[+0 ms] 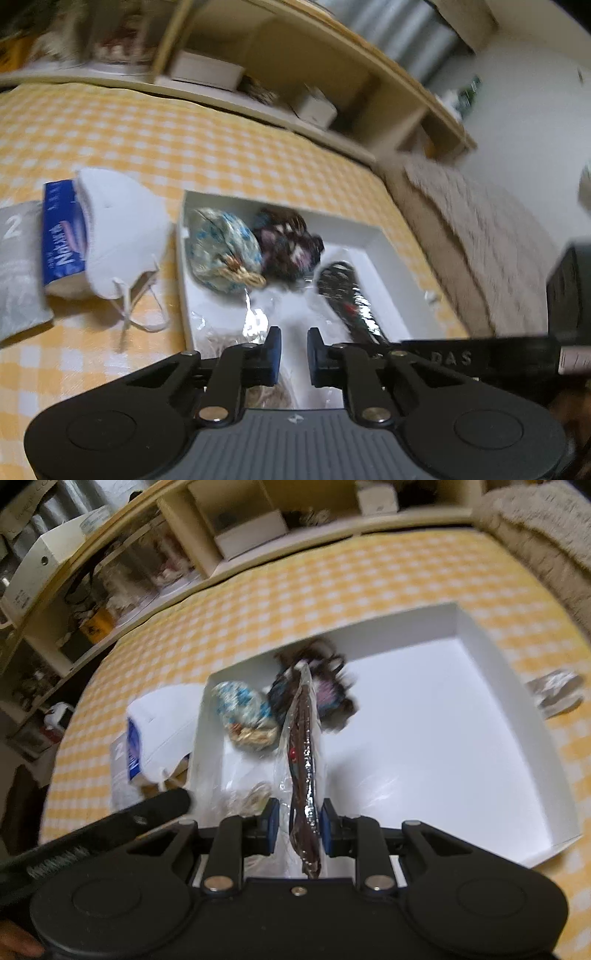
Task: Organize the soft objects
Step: 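Carry both clear bags into the white box and open both tools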
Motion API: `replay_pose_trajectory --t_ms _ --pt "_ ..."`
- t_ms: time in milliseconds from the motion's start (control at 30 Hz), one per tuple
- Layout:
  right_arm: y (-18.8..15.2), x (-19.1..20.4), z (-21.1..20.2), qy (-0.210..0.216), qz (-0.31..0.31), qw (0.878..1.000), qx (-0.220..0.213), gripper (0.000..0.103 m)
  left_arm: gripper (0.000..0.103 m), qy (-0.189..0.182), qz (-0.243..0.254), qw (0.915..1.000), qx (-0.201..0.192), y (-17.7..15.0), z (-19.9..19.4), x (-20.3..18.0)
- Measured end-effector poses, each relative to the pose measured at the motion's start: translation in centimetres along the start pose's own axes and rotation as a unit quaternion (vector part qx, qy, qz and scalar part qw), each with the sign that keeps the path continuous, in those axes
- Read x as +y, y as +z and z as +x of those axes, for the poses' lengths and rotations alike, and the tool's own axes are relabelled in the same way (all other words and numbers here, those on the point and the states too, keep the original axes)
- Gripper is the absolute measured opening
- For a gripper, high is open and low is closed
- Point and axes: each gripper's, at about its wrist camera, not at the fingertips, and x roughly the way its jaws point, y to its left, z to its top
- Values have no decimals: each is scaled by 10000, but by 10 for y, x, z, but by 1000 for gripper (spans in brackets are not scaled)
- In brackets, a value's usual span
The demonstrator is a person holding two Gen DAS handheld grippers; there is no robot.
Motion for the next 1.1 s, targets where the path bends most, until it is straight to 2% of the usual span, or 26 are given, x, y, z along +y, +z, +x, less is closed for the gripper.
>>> replay_pose_trajectory --t_ms 100,133,167,233,333,433,733,900,967,1100 --pt "-2 2 13 33 0 9995 321 29 16 66 413 9989 210 -6 11 -8" --pt "-3 2 17 -94 25 9992 396 36 16 112 515 9982 271 -9 16 -10" --pt "-3 2 17 -257 32 9989 379 42 16 179 631 9973 338 -11 21 -10" --pt "-3 -1 9 -391 58 9991 165 45 16 285 808 9953 455 -16 29 -9" --pt "-1 -6 -2 -385 185 9991 -73 43 16 384 966 9931 537 -20 37 -6" --pt "1 -7 8 -393 141 9990 154 31 16 429 1012 9922 590 -20 40 -2" --pt "0 8 44 -697 -585 9931 745 31 16 676 1147 9892 611 -20 43 4" --pt "-2 5 45 -1131 -668 9881 803 31 17 689 1061 9901 610 -17 35 4" --pt "-2 3 41 -1021 -606 9900 764 31 18 664 1047 9904 613 -15 30 3" --pt "-3 2 23 -833 -479 9943 457 31 31 711 1083 9900 556 -13 20 -1"
